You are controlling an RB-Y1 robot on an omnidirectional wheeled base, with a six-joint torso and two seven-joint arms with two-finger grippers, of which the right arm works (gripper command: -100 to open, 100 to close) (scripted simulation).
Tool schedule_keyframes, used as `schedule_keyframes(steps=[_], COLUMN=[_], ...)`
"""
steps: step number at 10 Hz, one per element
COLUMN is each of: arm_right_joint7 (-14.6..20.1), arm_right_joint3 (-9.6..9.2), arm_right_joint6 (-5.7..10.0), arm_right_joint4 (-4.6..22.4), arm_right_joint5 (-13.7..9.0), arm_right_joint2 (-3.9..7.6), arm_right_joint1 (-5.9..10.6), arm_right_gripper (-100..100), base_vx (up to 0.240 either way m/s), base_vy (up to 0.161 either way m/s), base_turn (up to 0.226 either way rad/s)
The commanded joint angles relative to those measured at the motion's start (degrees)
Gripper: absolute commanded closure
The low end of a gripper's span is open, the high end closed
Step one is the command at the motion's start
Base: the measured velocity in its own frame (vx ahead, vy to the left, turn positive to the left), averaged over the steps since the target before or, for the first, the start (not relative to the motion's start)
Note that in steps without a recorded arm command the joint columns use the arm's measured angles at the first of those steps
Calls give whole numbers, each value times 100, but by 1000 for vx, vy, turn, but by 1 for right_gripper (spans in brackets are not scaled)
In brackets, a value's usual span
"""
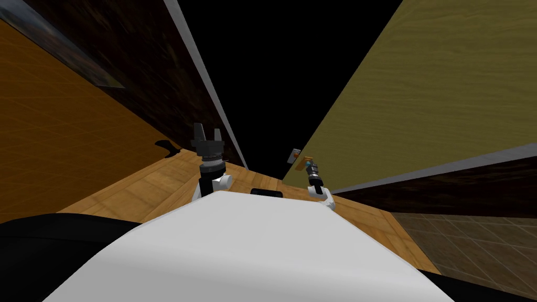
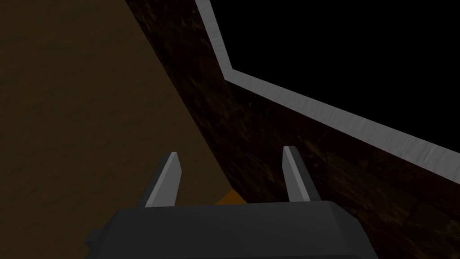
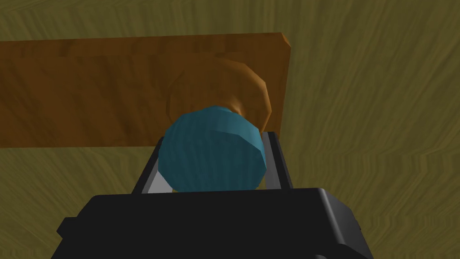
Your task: Pull the door open
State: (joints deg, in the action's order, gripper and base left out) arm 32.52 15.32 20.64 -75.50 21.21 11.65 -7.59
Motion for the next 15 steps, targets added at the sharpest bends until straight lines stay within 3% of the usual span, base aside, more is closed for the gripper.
schedule_keyframes(steps=[1, 3, 4, 9, 10, 15], arm_right_joint7=[26, 88, 160, 441, 401, 236], arm_right_joint3=[73, 75, -25, -340, -294, -198], arm_right_joint6=[-21, 9, 71, 251, 228, 184], arm_right_joint4=[30, 33, -59, -347, -289, -88], arm_right_joint5=[-6, -2, 37, 174, 153, 77], arm_right_joint2=[55, 130, 130, 181, 179, 150], arm_right_joint1=[-119, -199, -222, -399, -363, -186], arm_right_gripper=[100, 100, -100, -100, -100, -100], base_vx=[-185, -193, -224, -202, -92, 152], base_vy=[-66, -62, -45, 30, -1, -42], base_turn=[-57, -32, 80, 71, 12, 4])
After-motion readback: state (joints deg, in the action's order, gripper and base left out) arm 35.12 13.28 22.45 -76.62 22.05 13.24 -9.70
